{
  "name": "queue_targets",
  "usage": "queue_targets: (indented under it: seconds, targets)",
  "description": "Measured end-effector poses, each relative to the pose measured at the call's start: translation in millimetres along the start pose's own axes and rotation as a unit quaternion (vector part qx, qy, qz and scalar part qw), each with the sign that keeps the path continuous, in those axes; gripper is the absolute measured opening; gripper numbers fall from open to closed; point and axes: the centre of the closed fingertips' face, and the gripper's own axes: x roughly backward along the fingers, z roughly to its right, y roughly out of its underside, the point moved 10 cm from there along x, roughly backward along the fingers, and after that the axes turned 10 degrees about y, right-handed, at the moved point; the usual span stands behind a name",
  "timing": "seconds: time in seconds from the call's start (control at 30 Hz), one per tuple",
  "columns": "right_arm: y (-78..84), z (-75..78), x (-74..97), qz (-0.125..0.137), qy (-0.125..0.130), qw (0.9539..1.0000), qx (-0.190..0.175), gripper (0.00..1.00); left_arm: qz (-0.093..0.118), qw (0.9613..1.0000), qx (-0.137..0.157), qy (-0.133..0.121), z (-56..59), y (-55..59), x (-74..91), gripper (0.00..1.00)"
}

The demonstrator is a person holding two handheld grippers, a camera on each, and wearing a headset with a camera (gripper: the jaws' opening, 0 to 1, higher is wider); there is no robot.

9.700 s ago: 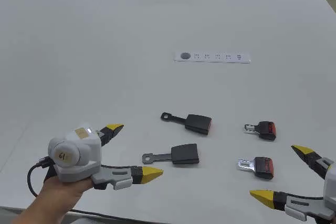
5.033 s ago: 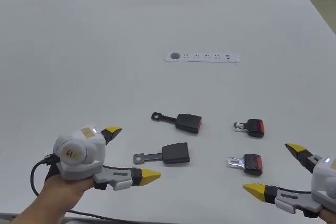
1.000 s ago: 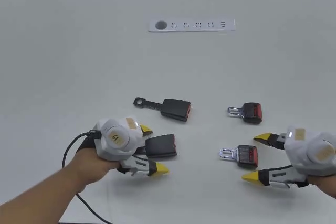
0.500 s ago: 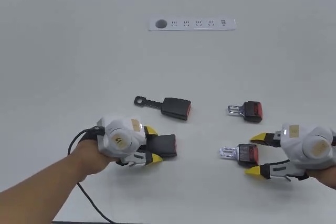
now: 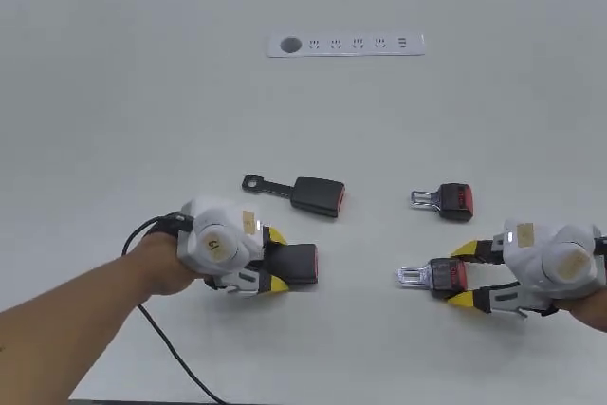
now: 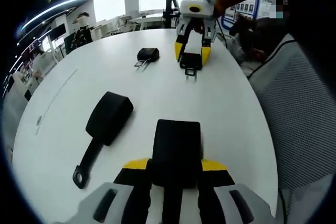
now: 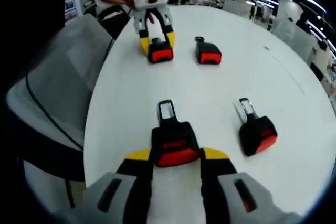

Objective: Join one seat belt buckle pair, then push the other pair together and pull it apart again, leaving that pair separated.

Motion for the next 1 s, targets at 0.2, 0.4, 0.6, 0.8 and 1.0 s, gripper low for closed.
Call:
queue_targets:
  seconds: [0.2, 0.4, 0.6, 0.8, 1.0]
  targets:
    - [1.8, -0.1, 0.6, 0.011, 0.000, 0.9999, -0.003, 0.35, -0.003, 0.9999, -0.010, 0.010, -2.1, 1.5, 0.0, 0.35]
    - [5.9, 0.6, 0.9, 0.026, 0.003, 0.9995, -0.016, 0.35, -0.003, 0.9998, -0.010, 0.014, -3.3, 2.7, -0.4, 0.35]
    - [7.1, -0.9, 1.6, 0.041, 0.008, 0.9988, -0.027, 0.35, 0.001, 0.9999, -0.006, 0.014, -3.7, 3.5, -0.4, 0.35]
    - [8.6, -1.5, 1.7, 0.053, 0.012, 0.9978, -0.037, 0.35, 0.002, 0.9999, -0.003, 0.015, -4.1, 3.9, -0.2, 0.35]
    - [6.9, -2.9, -1.1, 0.066, 0.016, 0.9967, -0.046, 0.35, 0.002, 0.9999, -0.002, 0.017, -4.4, 4.1, 0.5, 0.35]
